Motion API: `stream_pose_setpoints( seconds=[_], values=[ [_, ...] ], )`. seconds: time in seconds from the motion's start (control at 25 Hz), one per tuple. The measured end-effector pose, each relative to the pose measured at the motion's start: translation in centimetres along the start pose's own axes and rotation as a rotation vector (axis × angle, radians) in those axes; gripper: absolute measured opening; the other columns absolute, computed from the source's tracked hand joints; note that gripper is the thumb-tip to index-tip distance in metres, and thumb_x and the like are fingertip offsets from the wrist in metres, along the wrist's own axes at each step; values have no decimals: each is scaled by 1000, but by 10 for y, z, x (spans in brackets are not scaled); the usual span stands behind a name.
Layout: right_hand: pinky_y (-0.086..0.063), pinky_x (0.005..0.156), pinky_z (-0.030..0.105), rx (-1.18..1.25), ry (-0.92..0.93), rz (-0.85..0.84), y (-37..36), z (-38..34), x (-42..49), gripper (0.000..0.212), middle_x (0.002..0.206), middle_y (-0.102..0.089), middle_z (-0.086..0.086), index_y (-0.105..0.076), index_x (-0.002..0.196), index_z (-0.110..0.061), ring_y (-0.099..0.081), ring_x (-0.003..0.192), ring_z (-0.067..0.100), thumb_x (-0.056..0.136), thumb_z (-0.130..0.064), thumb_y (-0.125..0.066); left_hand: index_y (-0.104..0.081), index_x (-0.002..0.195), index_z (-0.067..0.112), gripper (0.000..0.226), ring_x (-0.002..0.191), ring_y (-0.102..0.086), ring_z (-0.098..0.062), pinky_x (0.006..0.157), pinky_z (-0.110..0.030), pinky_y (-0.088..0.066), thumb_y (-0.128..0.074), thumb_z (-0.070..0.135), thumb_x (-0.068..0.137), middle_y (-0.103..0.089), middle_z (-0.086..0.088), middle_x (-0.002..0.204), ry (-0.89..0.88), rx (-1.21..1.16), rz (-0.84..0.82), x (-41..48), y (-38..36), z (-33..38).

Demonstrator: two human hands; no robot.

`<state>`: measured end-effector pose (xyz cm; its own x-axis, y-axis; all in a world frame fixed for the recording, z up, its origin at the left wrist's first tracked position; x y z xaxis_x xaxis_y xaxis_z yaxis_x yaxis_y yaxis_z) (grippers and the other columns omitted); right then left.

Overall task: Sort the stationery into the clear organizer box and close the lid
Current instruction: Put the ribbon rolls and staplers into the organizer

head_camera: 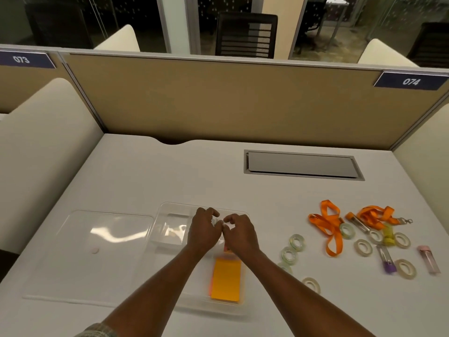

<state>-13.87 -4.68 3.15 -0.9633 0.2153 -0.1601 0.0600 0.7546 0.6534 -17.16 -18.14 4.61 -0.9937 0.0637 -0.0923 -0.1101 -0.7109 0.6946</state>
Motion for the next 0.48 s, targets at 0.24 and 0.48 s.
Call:
stream_pose_setpoints(
  seconds=[0.24,0.48],
  values=[
    [-51,85,26,-16,-8,60,64,44,-11,20,114,-61,1,-66,112,-22,-65,95,15,93,-26,-62,-66,104,18,19,89,-54,-9,75,-21,-38,-69,24,87,-58,0,103,-87,12,-70,-9,-52,56],
    [-45,78,19,-11,-99,141,143,121,-28,19,109,-61,-4,-65,110,-25,-61,85,6,91,-28,-63,-67,100,19,16,84,-54,-8,74,-20,-38,-70,27,86,-54,5,95,-150,6,-157,-28,-122,124]
  ],
)
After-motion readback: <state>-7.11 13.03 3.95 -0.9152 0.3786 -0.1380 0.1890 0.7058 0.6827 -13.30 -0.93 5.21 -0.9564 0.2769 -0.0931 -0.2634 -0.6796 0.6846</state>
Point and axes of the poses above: each hand's wrist, its own x-axis towards the middle knuckle, its own y-axis out of the back of the hand, z = x × y, the point moved 9 cm from there along x, towards the middle knuckle
